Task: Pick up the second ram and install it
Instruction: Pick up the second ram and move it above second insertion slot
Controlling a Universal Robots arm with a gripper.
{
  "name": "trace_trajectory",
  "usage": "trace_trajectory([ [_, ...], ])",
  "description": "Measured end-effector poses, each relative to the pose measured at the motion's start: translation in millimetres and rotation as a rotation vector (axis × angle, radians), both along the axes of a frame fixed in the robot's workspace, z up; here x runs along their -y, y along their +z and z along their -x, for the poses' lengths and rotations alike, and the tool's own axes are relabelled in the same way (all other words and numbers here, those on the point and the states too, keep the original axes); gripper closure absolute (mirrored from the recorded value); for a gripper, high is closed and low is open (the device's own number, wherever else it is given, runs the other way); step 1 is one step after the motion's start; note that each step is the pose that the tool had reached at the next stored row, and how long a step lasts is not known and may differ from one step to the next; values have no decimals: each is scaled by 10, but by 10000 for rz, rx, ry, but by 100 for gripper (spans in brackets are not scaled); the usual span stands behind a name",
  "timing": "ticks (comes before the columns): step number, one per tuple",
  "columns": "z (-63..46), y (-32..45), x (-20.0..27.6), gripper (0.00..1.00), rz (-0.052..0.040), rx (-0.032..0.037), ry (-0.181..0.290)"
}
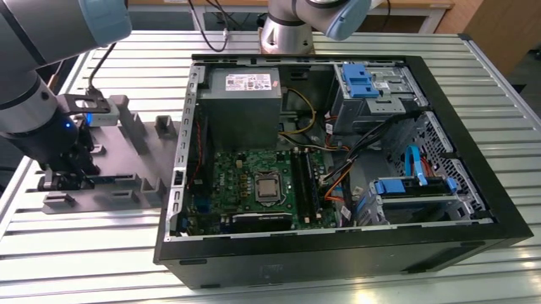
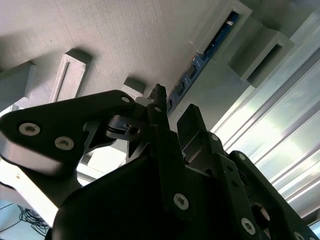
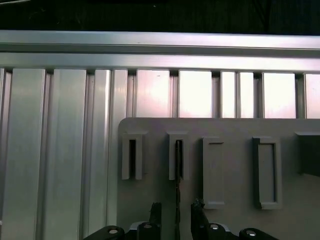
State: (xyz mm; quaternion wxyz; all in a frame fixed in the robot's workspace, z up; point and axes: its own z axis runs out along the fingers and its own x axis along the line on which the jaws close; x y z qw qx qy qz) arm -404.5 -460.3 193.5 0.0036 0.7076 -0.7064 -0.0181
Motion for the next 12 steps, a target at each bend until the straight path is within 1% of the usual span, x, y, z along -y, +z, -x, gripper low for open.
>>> trace_trajectory([
  [8, 0, -4, -1, 63, -2, 2, 0],
  [12, 0, -11, -9, 63, -2, 3, -3],
])
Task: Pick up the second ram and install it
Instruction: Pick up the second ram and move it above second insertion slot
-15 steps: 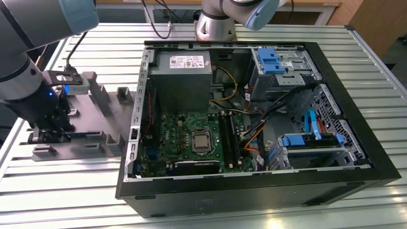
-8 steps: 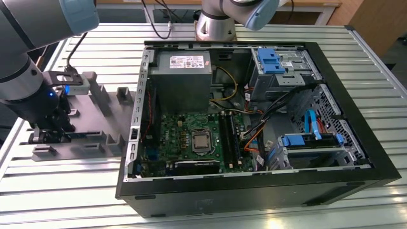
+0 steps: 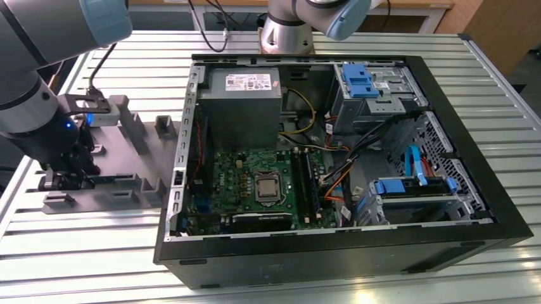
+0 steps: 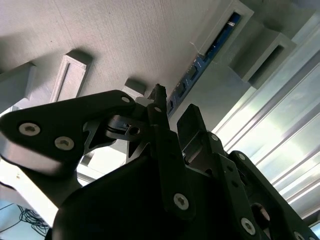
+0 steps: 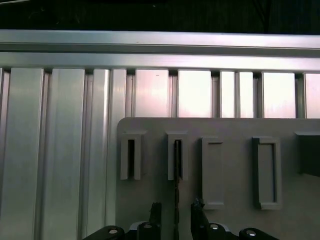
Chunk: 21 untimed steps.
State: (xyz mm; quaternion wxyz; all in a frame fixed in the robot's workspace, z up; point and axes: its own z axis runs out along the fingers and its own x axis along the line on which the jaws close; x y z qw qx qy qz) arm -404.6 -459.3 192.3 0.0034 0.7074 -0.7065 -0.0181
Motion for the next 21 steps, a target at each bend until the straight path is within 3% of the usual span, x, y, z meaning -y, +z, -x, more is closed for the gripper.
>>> trace_trajectory([
  [12, 11, -32, -7, 63, 1, -2, -259],
  [14, 11, -39, -7, 65, 0, 0, -259],
  [15, 11, -42, -7, 71, 0, 0, -259],
  [21, 7, -56, -9, 71, 0, -1, -260],
])
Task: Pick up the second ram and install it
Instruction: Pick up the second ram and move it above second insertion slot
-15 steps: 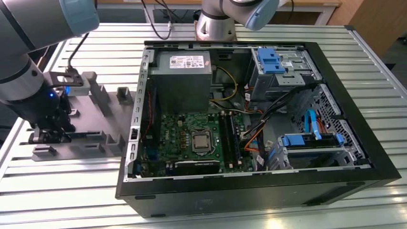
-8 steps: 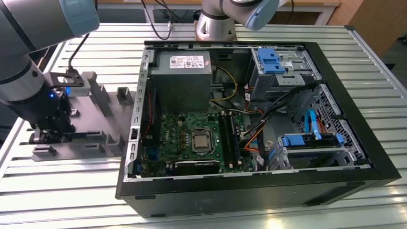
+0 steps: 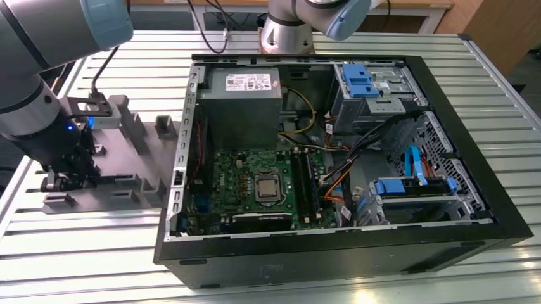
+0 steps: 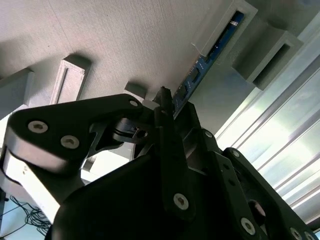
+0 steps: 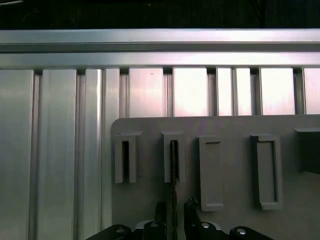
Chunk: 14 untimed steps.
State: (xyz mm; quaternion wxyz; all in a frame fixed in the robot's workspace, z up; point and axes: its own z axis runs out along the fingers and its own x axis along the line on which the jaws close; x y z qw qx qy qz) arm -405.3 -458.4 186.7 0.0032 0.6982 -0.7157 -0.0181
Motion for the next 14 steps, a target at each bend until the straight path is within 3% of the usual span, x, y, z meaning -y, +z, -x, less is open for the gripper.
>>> trace_trajectory([
  [4, -1, -5, 1, 73, 0, 0, 2],
  [5, -2, -5, 1, 80, 1, 0, 2],
  [14, -2, -8, 0, 81, 0, 0, 2],
])
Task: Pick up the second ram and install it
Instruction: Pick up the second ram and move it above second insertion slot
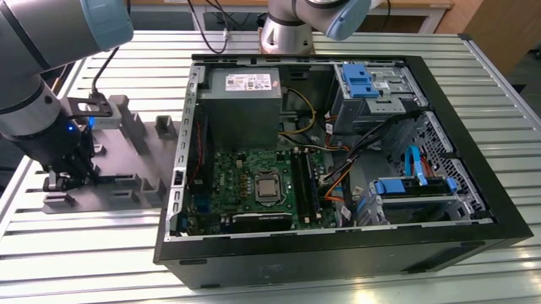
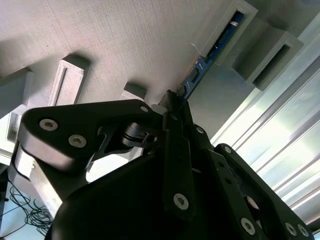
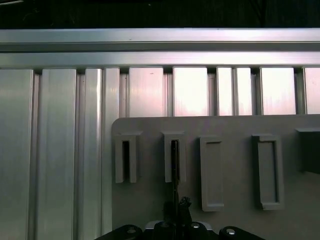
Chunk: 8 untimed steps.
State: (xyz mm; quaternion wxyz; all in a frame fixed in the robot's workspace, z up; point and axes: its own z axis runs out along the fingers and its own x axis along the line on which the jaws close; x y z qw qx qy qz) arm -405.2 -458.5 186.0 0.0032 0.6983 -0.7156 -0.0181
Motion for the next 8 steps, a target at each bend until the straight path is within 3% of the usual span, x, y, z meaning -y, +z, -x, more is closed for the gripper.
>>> trace_trajectory([
  [2, 0, 0, 0, 86, 0, 0, 0],
  [8, 0, 0, 0, 86, 0, 0, 0],
])
